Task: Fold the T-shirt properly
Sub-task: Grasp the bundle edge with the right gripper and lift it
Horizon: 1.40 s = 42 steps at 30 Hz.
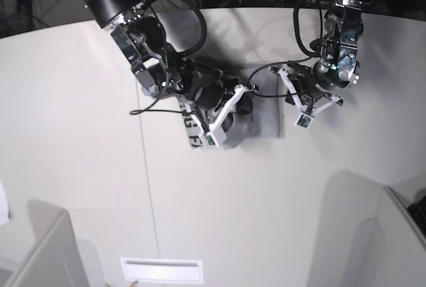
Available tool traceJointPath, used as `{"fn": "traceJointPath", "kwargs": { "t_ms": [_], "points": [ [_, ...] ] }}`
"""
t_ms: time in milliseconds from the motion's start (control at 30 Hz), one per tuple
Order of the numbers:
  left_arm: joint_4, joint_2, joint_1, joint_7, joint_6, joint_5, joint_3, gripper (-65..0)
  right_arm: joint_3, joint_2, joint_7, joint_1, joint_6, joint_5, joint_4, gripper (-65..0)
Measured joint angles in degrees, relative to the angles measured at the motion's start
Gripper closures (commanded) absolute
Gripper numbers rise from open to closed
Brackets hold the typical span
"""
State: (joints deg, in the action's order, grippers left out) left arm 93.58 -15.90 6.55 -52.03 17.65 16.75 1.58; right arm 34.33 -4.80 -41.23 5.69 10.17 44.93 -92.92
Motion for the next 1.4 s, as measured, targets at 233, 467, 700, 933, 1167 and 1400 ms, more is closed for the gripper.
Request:
{"fn": "traceJointPath", "kwargs": {
  "t_ms": [233,467,700,933,1167,1400],
  "points": [
    [0.07,-0.04,0.15,0.00,0.00,0.22,0.00,0.0,1.16,2.54,0.74,4.39,7.85,0.31,8.83,0.0],
    [0.07,-0.17,0.15,-0.02,0.00,0.22,0.00,0.0,1.16,3.72,-0.68,4.24,7.93,0.28,9.60,-4.8],
    [11.10,0.50,3.19,-10.10,0.59,0.68,-6.67,0.0,1.18,3.76,-2.69,4.22,8.09,0.33,8.59,-39.5],
    [13.79,-1.14,5.05,-13.33,2.93,0.31,-20.17,0.0,1.20,3.89,-2.73,5.68,8.07,0.57,6.19,-39.5],
    [13.44,-1.73,8.52,-13.60,14.40,-0.07,-39.60,0.0,2.16,8.33,-5.62,7.43,8.07,-1.14,9.42,-39.5],
    [11.41,-1.46,9.64,-13.77,15.41,0.02,-47.89,0.0,9.20,12.13,-5.35,8.92,8.31,-9.38,14.86,-39.5]
  ]
}}
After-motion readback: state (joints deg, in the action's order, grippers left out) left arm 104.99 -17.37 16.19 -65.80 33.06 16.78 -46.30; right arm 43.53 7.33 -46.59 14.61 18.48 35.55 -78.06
